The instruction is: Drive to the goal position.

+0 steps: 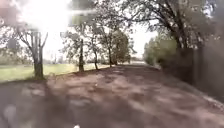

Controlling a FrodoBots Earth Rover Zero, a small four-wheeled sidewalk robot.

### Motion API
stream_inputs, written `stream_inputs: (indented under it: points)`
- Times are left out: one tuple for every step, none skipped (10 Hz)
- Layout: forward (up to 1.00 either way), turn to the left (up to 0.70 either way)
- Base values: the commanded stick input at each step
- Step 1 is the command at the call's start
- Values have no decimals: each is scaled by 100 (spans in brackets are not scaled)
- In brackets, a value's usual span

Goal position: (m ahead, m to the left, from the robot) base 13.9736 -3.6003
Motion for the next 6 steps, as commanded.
stream_inputs:
  points:
    - [100,-7]
    - [100,-7]
    - [100,-7]
    - [100,-7]
    - [100,-7]
    - [100,-7]
